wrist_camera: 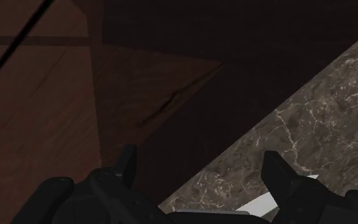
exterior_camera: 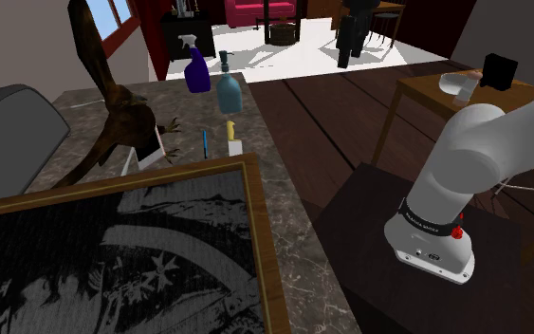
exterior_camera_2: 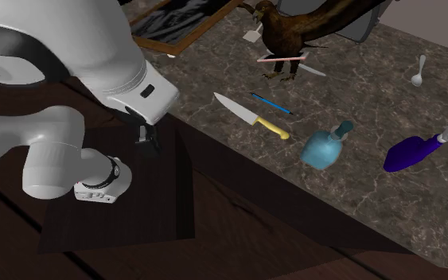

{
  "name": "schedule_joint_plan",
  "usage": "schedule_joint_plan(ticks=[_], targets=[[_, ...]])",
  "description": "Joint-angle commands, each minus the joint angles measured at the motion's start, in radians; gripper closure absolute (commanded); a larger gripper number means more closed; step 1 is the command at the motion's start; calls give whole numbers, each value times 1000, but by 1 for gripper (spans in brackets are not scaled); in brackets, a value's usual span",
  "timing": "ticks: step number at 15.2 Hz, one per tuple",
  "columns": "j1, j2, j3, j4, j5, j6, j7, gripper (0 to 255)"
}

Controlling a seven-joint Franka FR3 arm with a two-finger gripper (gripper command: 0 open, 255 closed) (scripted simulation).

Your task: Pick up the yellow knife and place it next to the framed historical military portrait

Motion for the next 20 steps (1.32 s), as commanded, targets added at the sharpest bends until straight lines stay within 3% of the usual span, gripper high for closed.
schedule_joint_plan(ticks=[1, 10, 20], targets=[[0, 0, 0, 0, 0, 0, 0, 0], [-7, 295, 141, 66, 83, 173, 280, 0], [-18, 695, 241, 279, 87, 298, 573, 0]])
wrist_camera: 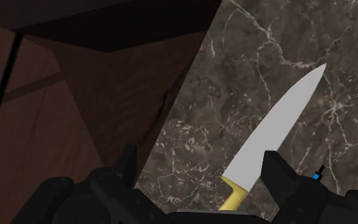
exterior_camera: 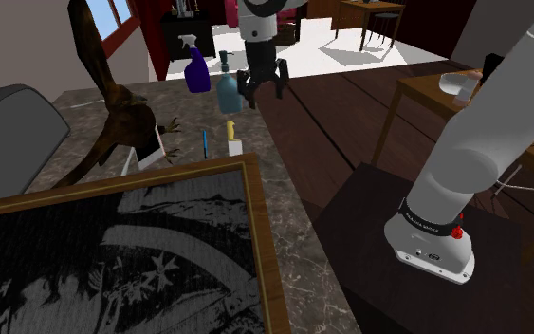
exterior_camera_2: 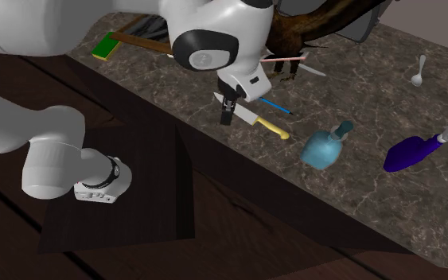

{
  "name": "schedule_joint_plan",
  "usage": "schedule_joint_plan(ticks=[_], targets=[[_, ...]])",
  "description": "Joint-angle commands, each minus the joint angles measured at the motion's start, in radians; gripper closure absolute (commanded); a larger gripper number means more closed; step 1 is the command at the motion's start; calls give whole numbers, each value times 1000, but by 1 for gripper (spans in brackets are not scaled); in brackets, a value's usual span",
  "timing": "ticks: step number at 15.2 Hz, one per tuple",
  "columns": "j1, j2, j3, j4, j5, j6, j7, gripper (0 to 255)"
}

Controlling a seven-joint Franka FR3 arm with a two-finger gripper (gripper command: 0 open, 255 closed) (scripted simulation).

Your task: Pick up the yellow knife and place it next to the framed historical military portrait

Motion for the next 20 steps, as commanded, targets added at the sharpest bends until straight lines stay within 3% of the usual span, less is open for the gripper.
schedule_joint_plan(ticks=[1, 12, 20], targets=[[-1, 89, 11, 53, -8, 24, 57, 0], [37, 564, 9, 468, -58, 19, 328, 0], [41, 594, 6, 402, -62, 113, 336, 0]])
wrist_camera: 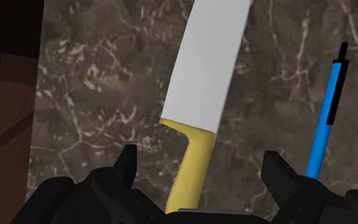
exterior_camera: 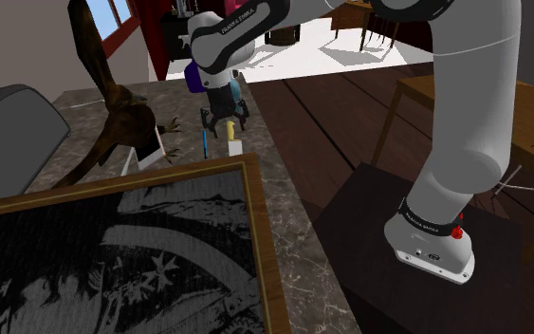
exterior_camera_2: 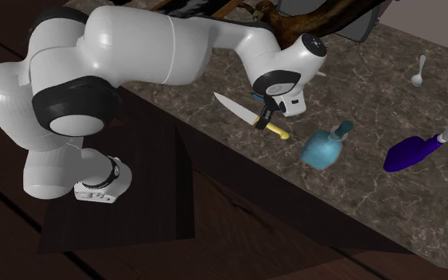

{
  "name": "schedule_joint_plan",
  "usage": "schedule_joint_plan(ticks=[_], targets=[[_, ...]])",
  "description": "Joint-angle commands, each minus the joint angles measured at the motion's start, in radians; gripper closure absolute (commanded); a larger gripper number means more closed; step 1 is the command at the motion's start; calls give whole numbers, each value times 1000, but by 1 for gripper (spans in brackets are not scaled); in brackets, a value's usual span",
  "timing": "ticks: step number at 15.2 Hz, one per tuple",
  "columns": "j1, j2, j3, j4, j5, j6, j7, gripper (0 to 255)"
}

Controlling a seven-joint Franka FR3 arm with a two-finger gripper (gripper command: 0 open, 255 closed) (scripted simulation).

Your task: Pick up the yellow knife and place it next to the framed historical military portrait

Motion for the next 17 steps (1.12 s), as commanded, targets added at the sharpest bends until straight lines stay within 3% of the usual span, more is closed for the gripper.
schedule_joint_plan(ticks=[1, 8, 9, 17], targets=[[1, 6, 0, -12, -1, 19, 1, 0], [1, 6, 0, -12, -1, 19, 1, 0], [1, 6, 0, -12, -1, 19, 1, 255], [1, 6, 0, -12, -1, 19, 1, 255]])
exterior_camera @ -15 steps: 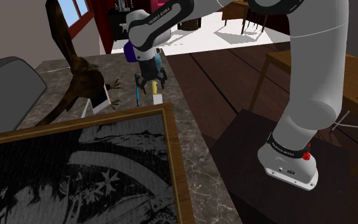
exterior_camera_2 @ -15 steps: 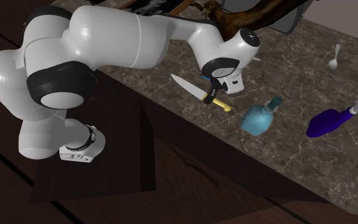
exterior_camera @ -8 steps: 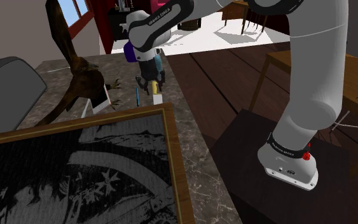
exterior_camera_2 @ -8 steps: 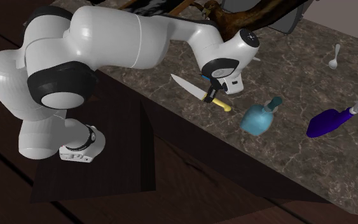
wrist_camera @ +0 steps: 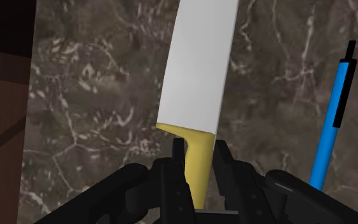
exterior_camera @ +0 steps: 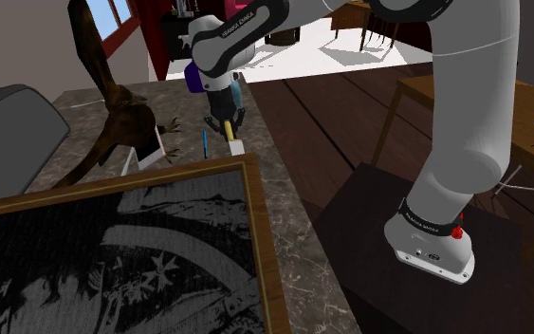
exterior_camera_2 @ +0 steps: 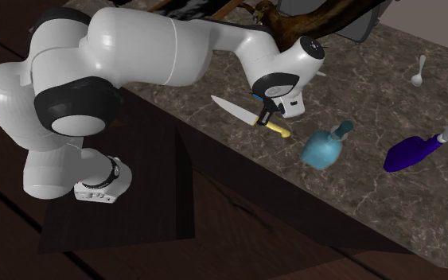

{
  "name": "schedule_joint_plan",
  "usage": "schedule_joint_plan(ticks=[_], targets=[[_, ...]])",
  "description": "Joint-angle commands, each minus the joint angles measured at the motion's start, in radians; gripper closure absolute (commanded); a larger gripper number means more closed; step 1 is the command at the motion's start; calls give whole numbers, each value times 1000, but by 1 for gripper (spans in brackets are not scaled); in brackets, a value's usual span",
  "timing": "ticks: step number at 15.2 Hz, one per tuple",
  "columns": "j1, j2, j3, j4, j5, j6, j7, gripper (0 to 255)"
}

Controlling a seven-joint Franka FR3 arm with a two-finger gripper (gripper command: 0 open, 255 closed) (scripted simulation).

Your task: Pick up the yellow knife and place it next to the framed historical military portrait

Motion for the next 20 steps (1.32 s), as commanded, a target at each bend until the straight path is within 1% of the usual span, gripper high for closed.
schedule_joint_plan(ticks=[1, 11, 20], targets=[[0, 0, 0, 0, 0, 0, 0, 255], [-2, -49, 4, 66, 9, -115, 0, 255], [-3, -76, 7, 148, 13, -225, 2, 255]])
